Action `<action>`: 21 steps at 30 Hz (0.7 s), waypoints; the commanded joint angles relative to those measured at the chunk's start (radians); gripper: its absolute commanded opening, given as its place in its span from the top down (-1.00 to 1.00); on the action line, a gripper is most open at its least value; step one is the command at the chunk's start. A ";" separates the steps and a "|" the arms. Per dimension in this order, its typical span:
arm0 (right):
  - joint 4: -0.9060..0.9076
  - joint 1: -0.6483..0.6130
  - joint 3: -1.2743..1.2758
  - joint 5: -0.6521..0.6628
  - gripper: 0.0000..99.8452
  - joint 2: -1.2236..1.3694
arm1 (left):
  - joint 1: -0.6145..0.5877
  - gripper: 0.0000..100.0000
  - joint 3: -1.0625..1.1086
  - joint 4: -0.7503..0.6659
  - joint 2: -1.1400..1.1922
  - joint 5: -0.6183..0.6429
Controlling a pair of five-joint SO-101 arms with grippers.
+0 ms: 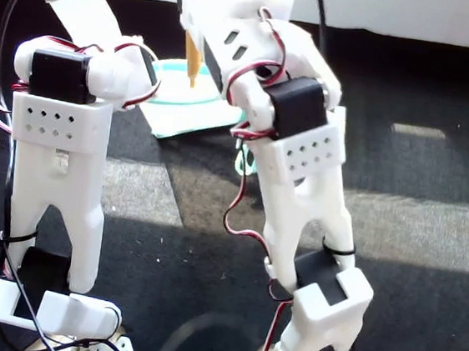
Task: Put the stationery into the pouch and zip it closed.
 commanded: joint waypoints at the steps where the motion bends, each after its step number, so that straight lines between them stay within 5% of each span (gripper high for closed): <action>1: -0.027 -0.007 -0.008 -0.002 0.99 0.018 | -0.012 0.98 0.002 0.009 0.002 0.000; 21: 0.050 0.005 -0.015 -0.002 0.99 0.076 | -0.015 0.98 -0.002 0.002 0.007 0.000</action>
